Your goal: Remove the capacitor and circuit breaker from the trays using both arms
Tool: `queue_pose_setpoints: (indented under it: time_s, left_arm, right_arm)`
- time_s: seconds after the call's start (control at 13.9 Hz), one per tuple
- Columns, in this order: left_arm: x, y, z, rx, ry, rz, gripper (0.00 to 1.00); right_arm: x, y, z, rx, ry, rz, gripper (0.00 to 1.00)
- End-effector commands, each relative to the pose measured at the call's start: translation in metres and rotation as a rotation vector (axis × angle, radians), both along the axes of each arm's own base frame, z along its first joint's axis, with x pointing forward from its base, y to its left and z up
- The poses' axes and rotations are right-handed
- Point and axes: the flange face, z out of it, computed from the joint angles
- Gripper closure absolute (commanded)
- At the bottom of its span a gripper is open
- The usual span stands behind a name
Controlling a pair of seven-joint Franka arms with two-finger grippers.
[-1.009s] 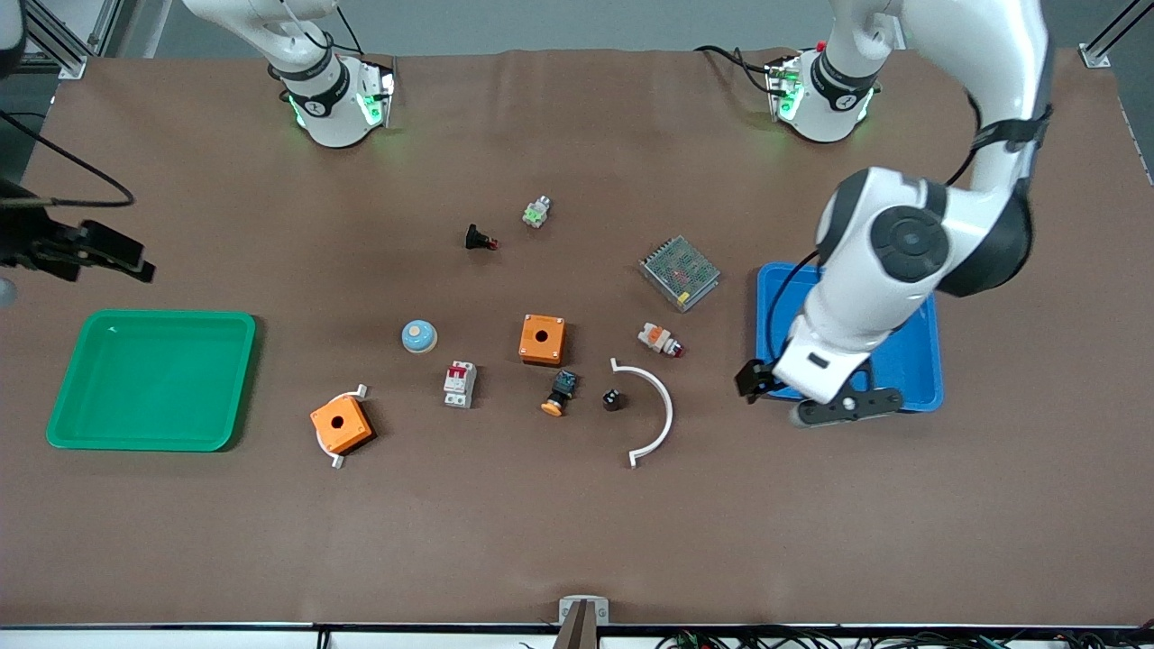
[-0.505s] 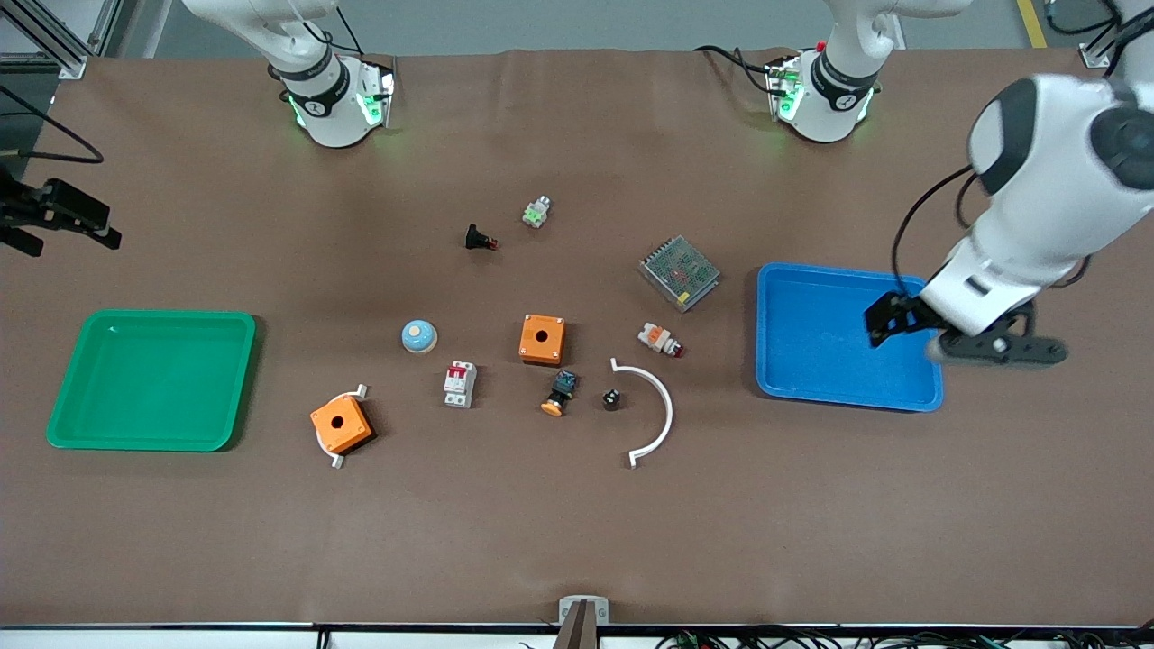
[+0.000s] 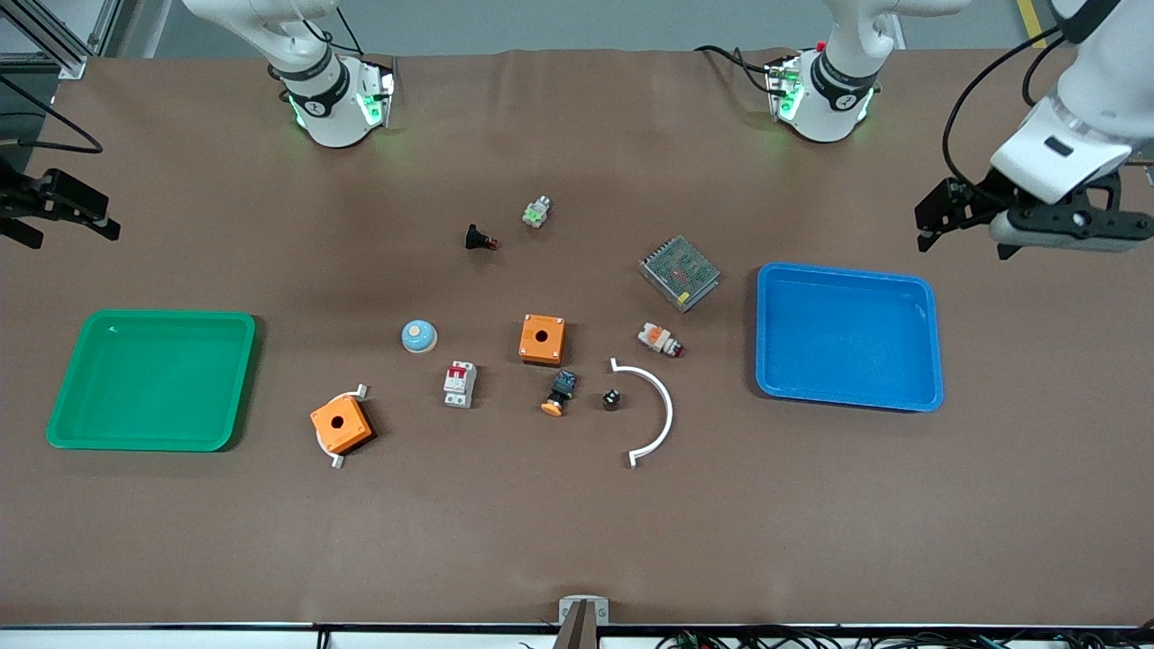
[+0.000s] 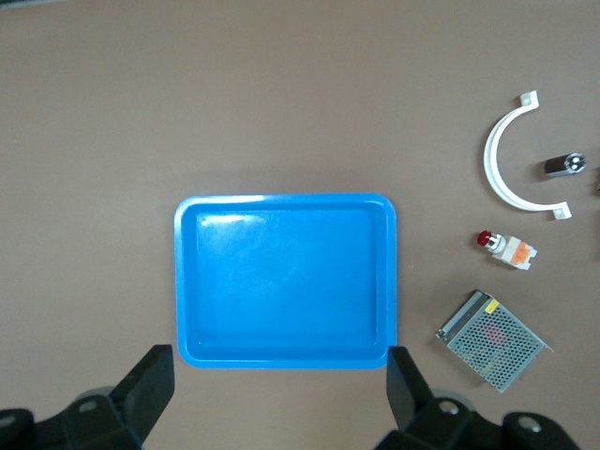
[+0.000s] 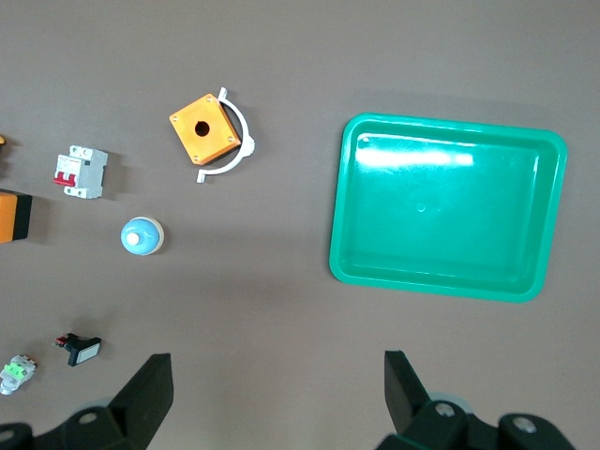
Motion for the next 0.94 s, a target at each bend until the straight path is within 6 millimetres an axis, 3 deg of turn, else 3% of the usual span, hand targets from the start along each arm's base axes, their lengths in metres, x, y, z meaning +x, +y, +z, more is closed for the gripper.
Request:
queue_pose_setpoints:
  time_s: [0.0,0.36,0.86]
  left_arm:
    - [0.016,-0.013,0.017,0.034,0.039,-0.034,0.00]
    - [0.034,-0.006,0.045,0.071,0.026,-0.021,0.00]
    - [0.037,-0.003,0.052,0.025,0.033,0.000,0.00]
  right_arm:
    - [-0.005,-0.007,0.004,-0.006,-0.019,0.020,0.01]
    - [-0.005,-0.003,0.003,0.002,-0.010,0.017,0.01]
    - [-0.010,0.003,0.012,0.006,0.002,0.018,0.01]
